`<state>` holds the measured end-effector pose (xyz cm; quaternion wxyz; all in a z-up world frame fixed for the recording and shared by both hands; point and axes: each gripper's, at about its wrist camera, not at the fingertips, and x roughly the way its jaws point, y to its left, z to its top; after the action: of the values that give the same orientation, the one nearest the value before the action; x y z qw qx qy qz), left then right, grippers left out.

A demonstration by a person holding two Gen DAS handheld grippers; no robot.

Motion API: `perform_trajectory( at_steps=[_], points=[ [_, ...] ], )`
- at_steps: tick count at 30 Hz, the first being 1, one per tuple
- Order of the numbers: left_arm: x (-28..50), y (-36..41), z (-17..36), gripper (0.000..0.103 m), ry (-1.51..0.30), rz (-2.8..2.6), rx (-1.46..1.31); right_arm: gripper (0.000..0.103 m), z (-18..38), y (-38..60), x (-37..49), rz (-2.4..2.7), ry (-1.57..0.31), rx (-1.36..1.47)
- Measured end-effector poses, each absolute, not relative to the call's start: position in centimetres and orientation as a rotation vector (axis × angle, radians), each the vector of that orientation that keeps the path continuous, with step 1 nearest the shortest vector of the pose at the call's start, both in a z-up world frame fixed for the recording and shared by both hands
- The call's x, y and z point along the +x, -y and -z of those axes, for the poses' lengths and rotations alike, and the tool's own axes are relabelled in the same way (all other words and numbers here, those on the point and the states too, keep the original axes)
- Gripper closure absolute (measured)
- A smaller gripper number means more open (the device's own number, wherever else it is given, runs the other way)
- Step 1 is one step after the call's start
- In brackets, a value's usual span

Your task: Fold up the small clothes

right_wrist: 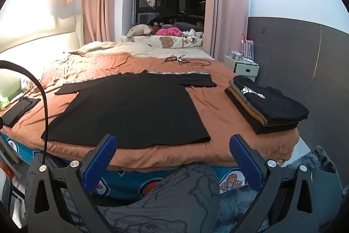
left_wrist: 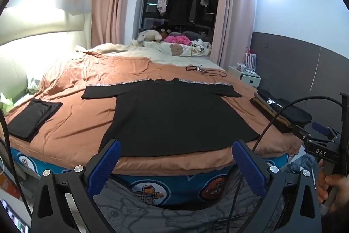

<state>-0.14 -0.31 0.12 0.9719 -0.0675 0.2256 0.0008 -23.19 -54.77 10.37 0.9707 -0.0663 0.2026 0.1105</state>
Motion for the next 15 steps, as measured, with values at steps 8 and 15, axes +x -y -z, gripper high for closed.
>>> perform_trajectory(
  at_steps=[8, 15],
  points=[
    [-0.50, 0.04, -0.30, 0.001, -0.445, 0.005, -0.130, 0.000, -10.41, 54.80, -23.23, -0.224, -0.403, -0.135],
    [-0.73, -0.07, -0.46, 0.001, -0.431, 0.006, -0.138, 0.000, -10.31, 54.70, -23.20, -0.225, -0.402, -0.137]
  ],
)
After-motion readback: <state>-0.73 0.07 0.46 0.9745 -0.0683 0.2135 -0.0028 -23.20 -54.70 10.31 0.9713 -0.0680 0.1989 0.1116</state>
